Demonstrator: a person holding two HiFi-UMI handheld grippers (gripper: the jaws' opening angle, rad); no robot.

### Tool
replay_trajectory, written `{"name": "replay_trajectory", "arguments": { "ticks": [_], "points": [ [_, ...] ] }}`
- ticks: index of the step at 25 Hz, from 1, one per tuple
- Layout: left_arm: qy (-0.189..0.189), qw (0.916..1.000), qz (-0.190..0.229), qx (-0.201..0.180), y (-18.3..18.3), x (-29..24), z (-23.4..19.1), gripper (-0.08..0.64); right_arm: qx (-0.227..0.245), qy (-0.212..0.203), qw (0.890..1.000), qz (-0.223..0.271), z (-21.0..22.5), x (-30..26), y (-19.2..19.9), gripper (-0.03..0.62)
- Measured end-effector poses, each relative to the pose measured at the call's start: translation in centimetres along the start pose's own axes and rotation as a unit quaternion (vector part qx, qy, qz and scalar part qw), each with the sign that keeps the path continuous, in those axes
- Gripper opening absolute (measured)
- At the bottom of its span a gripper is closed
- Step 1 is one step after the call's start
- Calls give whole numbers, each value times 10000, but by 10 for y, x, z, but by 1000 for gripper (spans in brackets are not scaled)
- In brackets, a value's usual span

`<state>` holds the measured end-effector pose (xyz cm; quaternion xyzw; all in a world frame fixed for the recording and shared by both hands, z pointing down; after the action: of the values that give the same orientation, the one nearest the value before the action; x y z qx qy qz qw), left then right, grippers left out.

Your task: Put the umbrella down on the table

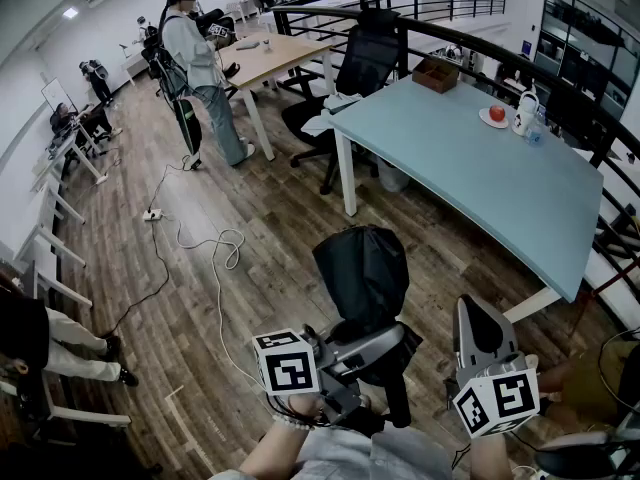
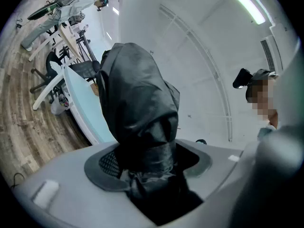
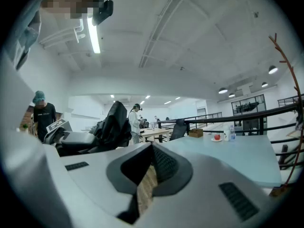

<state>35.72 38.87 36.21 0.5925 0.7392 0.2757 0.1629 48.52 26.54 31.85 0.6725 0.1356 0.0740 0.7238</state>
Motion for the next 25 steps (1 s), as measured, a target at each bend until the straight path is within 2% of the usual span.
{"name": "replay_trajectory", "arguments": {
  "ticks": [10, 25],
  "points": [
    [52, 9999, -123, 34, -2, -1, -7, 290, 95, -39, 9999, 19, -5, -5, 1, 0],
    [158, 9999, -9, -6, -36, 30, -27, 290, 149, 66, 9997, 198, -30, -31, -7, 0]
  ]
}}
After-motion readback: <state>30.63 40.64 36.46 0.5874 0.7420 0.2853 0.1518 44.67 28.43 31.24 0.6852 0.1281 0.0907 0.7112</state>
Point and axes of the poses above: the fingertips, and each gripper's own axes: x backward along the fingers, z to its right, y out of its underside, the point moved 6 cm from there along x, backward along the fingers
